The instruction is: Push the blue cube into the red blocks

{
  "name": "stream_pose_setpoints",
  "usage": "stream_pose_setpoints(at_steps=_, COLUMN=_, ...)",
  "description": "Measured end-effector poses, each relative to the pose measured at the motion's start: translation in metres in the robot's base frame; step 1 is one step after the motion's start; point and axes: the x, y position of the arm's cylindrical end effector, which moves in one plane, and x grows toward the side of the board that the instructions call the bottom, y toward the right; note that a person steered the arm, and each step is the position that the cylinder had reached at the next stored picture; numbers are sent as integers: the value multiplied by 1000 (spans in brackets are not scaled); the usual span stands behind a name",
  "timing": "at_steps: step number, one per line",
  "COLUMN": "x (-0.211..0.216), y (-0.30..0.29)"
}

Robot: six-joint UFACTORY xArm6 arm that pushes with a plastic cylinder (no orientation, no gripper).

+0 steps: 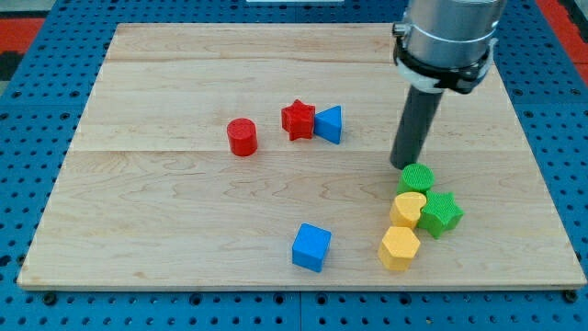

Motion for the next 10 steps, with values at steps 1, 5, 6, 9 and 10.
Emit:
stream_pose_setpoints(at_steps=1, x=-27, y=-61)
stream_pose_setpoints(at_steps=5, x=153, y=-127)
stream_pose_setpoints(at_steps=6, x=130, y=-80)
stream_pose_setpoints(at_steps=9, x=52, y=-95)
stream_pose_setpoints(at_steps=10, x=100, y=-74)
